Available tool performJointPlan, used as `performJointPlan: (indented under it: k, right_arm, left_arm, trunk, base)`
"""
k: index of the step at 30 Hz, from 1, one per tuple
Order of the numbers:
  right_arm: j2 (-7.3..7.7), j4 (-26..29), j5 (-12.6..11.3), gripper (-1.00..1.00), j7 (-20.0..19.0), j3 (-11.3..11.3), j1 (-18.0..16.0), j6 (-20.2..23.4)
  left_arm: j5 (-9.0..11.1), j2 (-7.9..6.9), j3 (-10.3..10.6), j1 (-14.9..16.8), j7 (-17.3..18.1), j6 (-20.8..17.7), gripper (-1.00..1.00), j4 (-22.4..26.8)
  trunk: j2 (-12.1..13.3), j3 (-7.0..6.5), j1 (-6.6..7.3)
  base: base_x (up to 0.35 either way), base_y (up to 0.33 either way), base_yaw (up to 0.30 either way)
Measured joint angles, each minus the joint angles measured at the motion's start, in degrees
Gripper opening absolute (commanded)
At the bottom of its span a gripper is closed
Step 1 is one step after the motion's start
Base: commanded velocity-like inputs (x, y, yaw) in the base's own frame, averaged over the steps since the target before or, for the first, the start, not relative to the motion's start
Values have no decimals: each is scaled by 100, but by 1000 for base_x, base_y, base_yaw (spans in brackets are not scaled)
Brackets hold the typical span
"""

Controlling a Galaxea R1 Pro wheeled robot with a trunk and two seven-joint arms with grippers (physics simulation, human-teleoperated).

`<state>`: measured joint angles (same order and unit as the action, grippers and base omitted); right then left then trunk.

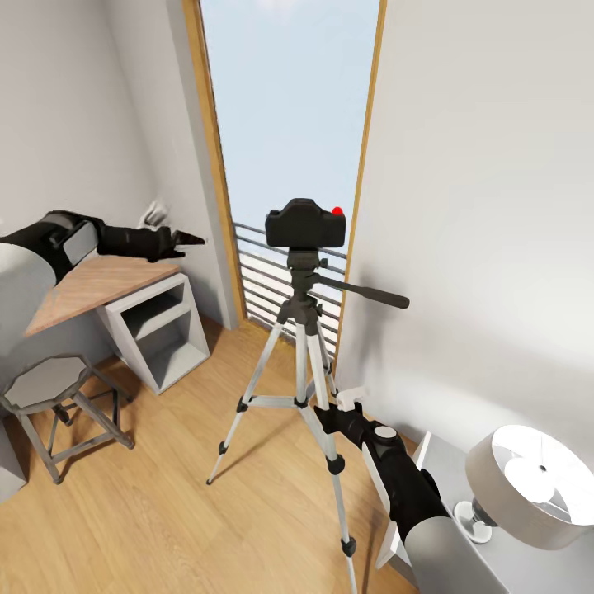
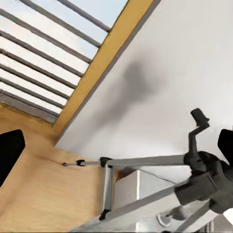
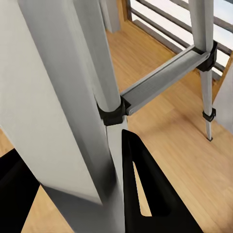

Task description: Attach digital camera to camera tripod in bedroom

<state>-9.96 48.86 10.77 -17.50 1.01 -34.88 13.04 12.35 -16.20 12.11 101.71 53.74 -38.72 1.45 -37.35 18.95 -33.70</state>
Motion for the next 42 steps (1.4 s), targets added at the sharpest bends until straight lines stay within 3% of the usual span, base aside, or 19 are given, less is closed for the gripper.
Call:
performJointPlan:
  k: [3,6,12,15,21,23,24,25,31,33,34,35,37,38,39,40,41,42]
  right_arm:
    - [0,6,-2,-100,-2,-1,0,11]
    - [0,10,-5,-100,-5,0,0,17]
    - [-1,25,14,-100,-15,-2,0,32]
    - [-1,16,19,-100,-19,1,0,26]
    - [-1,19,7,-100,-13,3,0,28]
    - [-1,25,0,-100,-11,6,0,34]
    - [0,13,2,-100,-10,8,0,17]
    - [0,25,-3,-100,-10,8,0,36]
    - [0,19,1,-100,-9,11,0,21]
    - [0,19,1,-100,-9,10,0,23]
    - [0,19,1,-100,-10,10,0,24]
    - [0,19,1,-100,-7,9,0,19]
    - [0,16,0,-100,-6,5,0,18]
    - [0,16,-1,-100,-5,4,0,18]
    - [0,15,-1,-100,-4,3,0,17]
    - [0,16,-3,-100,-3,5,0,15]
    - [0,15,-4,-100,-3,6,0,14]
    - [0,15,-4,-100,-4,6,0,13]
  left_arm:
    - [-16,-95,15,-323,-209,-94,100,-82]
    - [-37,-151,24,-892,-333,-128,100,-112]
    - [-29,-332,41,-2310,-542,-65,100,-129]
    - [101,-413,6,-2967,-666,108,100,-135]
    - [619,-439,11,-4358,-710,859,100,-139]
    - [744,-421,28,-5033,-737,1140,100,-140]
    - [862,-408,-89,-5490,-774,1403,100,-135]
    - [859,-408,18,-5968,-793,1526,100,-140]
    - [1032,-370,13,-7154,-1223,2469,100,-139]
    - [1049,-334,-2,-7383,-1411,2689,100,-139]
    - [1055,-309,-4,-7484,-1529,2790,100,-139]
    - [1060,-226,15,-7668,-1907,2958,100,-143]
    - [1076,-126,-12,-7822,-2335,3072,100,-143]
    - [1087,-5,-11,-7927,-2887,3137,100,-145]
    - [1107,70,-26,-7968,-3216,3161,100,-144]
    - [1169,217,-30,-8030,-3902,3191,100,-145]
    - [1217,303,-37,-8053,-4262,3203,100,-145]
    - [1333,456,-42,-8086,-4917,3218,100,-145]
  trunk:
    - [0,1,0]
    - [0,1,0]
    - [1,1,-1]
    - [0,1,0]
    - [0,1,0]
    - [0,1,0]
    - [0,-1,0]
    - [0,1,0]
    - [0,1,0]
    - [0,1,0]
    - [0,1,0]
    - [-1,2,0]
    - [0,1,0]
    - [0,1,0]
    - [0,1,0]
    - [-1,1,0]
    - [-1,1,0]
    - [-1,1,0]
  base:
    - [0,0,0]
    - [0,0,0]
    - [0,0,0]
    - [0,0,0]
    - [0,0,0]
    - [0,0,0]
    - [0,0,0]
    - [0,0,0]
    - [0,0,0]
    - [0,0,0]
    - [0,0,0]
    - [0,0,0]
    - [0,0,0]
    - [0,0,0]
    - [0,0,0]
    - [0,0,0]
    - [0,0,0]
    - [0,0,0]
